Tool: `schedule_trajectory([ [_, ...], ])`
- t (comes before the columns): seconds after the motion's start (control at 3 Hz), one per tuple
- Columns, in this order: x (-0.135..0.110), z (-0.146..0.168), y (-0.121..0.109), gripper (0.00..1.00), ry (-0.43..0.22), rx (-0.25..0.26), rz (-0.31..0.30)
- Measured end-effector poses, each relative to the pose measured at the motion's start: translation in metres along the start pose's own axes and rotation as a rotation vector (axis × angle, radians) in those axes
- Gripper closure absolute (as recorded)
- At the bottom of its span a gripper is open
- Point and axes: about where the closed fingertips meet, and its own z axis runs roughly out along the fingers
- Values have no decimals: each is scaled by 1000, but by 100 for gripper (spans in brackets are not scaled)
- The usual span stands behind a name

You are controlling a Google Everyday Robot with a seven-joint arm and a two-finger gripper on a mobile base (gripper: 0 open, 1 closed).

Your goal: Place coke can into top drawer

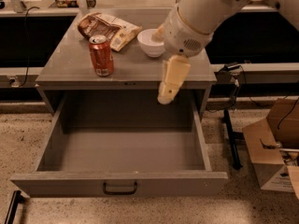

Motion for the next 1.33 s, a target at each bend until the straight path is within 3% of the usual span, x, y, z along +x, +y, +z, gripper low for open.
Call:
schedule_trajectory([
  [0.33, -51, 15, -43, 0, -163, 48, -27],
  [0.67, -84, 36, -79, 0, -323, 83, 20],
  [1.33, -103, 90, -147, 0, -556, 164, 208],
])
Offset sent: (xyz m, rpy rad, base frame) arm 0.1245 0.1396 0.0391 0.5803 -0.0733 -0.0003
